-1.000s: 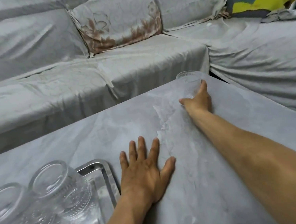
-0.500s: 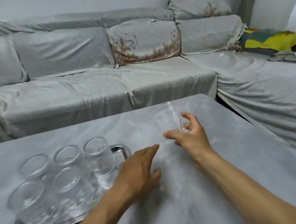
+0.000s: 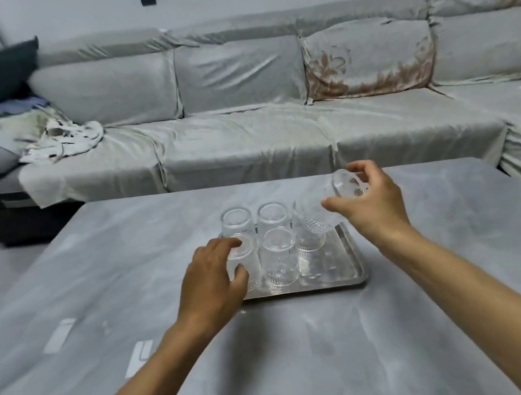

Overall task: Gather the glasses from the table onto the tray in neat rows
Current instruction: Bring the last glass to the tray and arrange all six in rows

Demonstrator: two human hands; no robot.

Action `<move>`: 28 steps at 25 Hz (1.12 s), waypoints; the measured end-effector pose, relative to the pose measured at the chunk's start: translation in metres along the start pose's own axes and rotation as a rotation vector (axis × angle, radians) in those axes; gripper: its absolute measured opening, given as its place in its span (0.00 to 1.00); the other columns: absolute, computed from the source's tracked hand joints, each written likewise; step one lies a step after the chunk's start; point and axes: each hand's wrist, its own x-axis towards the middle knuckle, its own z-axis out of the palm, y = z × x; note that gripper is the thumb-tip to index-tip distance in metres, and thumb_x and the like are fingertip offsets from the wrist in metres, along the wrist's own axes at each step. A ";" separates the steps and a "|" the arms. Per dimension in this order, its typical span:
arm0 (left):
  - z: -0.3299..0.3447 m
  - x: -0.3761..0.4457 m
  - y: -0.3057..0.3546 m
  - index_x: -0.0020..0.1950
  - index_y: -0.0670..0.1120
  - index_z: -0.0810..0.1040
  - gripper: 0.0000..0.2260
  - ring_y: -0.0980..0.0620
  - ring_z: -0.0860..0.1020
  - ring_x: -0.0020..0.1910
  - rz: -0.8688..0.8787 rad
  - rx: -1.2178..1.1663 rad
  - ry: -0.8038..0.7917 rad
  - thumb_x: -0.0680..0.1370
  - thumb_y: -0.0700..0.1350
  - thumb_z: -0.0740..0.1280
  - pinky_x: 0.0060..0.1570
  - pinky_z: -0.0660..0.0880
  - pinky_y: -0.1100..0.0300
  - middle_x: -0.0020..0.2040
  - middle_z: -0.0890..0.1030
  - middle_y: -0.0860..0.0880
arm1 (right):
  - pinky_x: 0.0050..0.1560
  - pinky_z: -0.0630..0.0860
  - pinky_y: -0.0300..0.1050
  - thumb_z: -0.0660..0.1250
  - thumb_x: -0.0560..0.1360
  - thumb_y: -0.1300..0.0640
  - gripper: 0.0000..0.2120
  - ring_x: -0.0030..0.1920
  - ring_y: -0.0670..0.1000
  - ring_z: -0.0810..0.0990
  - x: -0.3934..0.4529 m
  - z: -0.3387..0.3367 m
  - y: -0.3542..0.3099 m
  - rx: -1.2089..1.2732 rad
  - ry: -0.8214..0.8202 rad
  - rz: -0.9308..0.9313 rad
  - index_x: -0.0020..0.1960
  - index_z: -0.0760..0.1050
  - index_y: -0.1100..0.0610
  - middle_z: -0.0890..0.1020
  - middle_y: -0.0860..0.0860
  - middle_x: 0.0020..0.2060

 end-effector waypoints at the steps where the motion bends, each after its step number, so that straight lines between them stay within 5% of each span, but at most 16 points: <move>1: 0.002 0.001 -0.009 0.62 0.47 0.75 0.18 0.46 0.75 0.56 -0.055 -0.003 0.021 0.72 0.42 0.68 0.54 0.72 0.53 0.61 0.79 0.48 | 0.55 0.74 0.47 0.78 0.62 0.51 0.30 0.56 0.50 0.77 0.001 0.003 -0.001 -0.084 -0.022 -0.043 0.62 0.73 0.51 0.79 0.48 0.57; 9: 0.029 0.015 -0.055 0.70 0.50 0.68 0.29 0.51 0.75 0.54 -0.484 -0.308 -0.154 0.70 0.43 0.71 0.54 0.74 0.53 0.61 0.78 0.47 | 0.56 0.72 0.46 0.77 0.62 0.51 0.32 0.59 0.56 0.77 -0.006 0.040 0.042 -0.429 -0.230 -0.092 0.65 0.74 0.52 0.79 0.53 0.60; 17: 0.043 0.017 -0.064 0.62 0.52 0.75 0.23 0.59 0.80 0.47 -0.424 -0.429 -0.162 0.68 0.38 0.71 0.43 0.78 0.57 0.50 0.82 0.53 | 0.54 0.72 0.46 0.77 0.64 0.49 0.31 0.60 0.55 0.76 -0.010 0.066 0.066 -0.404 -0.239 -0.134 0.64 0.71 0.53 0.78 0.51 0.61; 21: 0.035 0.033 -0.089 0.61 0.50 0.77 0.21 0.52 0.81 0.49 -0.376 -0.357 -0.187 0.69 0.39 0.73 0.46 0.77 0.57 0.51 0.83 0.49 | 0.54 0.76 0.46 0.81 0.62 0.49 0.35 0.54 0.49 0.79 0.009 0.039 0.077 -0.183 -0.408 -0.060 0.65 0.70 0.47 0.76 0.45 0.61; 24: 0.021 0.057 -0.114 0.70 0.51 0.68 0.35 0.49 0.76 0.60 -0.298 -0.127 -0.425 0.66 0.43 0.78 0.55 0.73 0.56 0.63 0.78 0.46 | 0.54 0.76 0.45 0.80 0.63 0.58 0.30 0.54 0.50 0.81 0.037 0.004 0.107 -0.134 -0.505 0.034 0.61 0.73 0.45 0.82 0.50 0.59; 28: 0.024 0.095 -0.125 0.78 0.55 0.48 0.58 0.51 0.61 0.74 -0.134 0.095 -0.767 0.58 0.53 0.83 0.69 0.61 0.58 0.77 0.61 0.52 | 0.66 0.60 0.37 0.83 0.57 0.46 0.57 0.69 0.41 0.64 0.059 0.013 0.135 -0.382 -0.842 -0.003 0.78 0.54 0.44 0.66 0.38 0.69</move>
